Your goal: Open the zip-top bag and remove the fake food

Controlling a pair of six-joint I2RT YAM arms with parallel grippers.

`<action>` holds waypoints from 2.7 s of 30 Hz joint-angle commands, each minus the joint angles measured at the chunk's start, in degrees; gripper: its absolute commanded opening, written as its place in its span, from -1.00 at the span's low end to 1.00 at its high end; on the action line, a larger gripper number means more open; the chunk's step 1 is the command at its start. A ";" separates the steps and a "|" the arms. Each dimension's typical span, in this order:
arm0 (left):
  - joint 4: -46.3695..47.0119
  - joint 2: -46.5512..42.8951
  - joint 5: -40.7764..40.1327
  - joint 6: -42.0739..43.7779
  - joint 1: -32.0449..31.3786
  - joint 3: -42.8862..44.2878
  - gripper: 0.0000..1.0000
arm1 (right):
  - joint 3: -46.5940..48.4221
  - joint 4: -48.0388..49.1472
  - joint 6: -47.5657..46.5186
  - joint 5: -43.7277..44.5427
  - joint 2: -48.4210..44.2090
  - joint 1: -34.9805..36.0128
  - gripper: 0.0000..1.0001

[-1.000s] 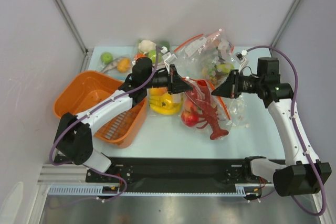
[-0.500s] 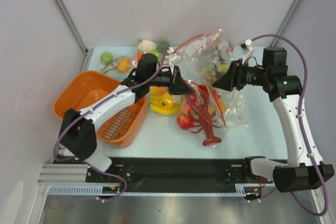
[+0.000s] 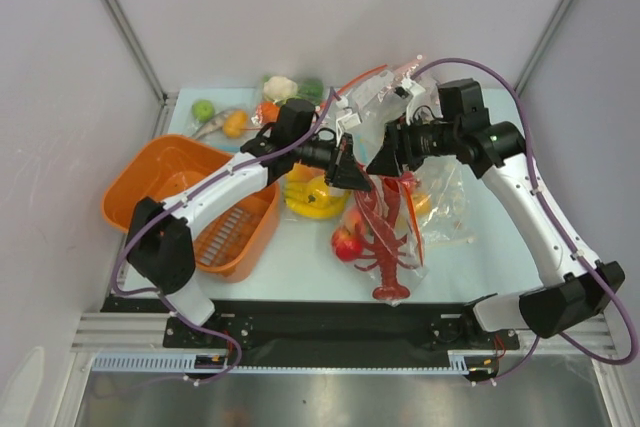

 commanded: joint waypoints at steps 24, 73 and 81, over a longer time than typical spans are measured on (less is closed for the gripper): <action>-7.05 -0.50 5.36 5.45 -1.26 4.97 -0.99 | 1.80 -1.36 -5.19 2.71 2.88 4.96 -0.20; -12.15 -2.87 4.56 8.70 -1.61 8.05 -0.99 | -0.23 0.57 -4.84 -0.98 1.91 3.11 -0.23; -13.56 -2.70 5.71 9.32 -1.61 7.96 -0.99 | 0.21 1.98 -4.84 -2.39 2.44 3.38 -0.39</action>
